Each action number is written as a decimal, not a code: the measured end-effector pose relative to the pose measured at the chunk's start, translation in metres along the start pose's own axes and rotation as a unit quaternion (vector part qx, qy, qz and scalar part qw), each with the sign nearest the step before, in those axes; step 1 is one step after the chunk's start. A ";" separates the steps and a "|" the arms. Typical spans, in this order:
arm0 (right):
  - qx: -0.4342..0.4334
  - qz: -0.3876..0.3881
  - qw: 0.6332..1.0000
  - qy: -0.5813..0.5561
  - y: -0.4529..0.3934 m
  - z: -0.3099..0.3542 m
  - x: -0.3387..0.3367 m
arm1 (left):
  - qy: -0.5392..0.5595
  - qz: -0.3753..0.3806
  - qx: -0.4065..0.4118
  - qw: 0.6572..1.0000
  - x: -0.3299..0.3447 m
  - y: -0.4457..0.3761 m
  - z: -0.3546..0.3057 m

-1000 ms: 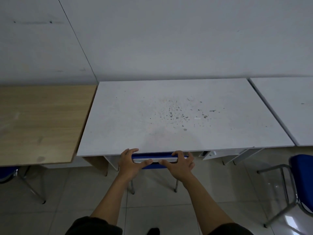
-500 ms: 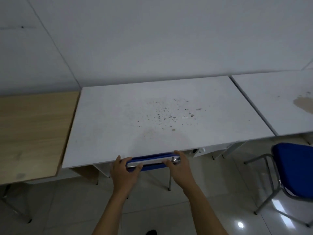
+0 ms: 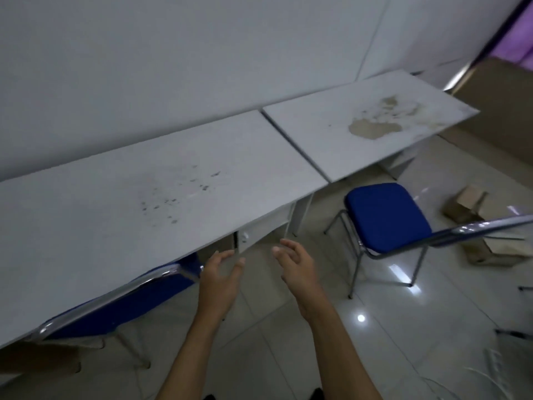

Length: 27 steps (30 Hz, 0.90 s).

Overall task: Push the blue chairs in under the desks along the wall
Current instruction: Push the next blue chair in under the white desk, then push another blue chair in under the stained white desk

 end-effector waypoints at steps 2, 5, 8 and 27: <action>-0.003 -0.016 1.000 -0.007 -0.005 0.010 -0.053 | -0.006 0.034 0.024 0.999 0.049 0.008 -0.025; -0.011 -0.034 0.999 -0.015 -0.008 0.023 -0.137 | -0.002 0.075 0.040 0.996 0.128 0.032 -0.050; -0.024 -0.080 0.996 -0.021 -0.006 0.037 -0.228 | 0.010 0.126 0.043 0.991 0.217 0.066 -0.066; -0.002 -0.219 0.976 0.009 -0.090 0.093 -0.618 | -0.079 0.304 0.142 0.939 0.686 0.114 -0.202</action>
Point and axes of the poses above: each hand's wrist, its own y-axis away from the middle knuckle, its own x-axis out of the palm, z = x × y, the point moved 5 cm from there along -y, towards the middle knuckle, and after that the axes turned 2 degrees about -z, right-handed, at the moved point
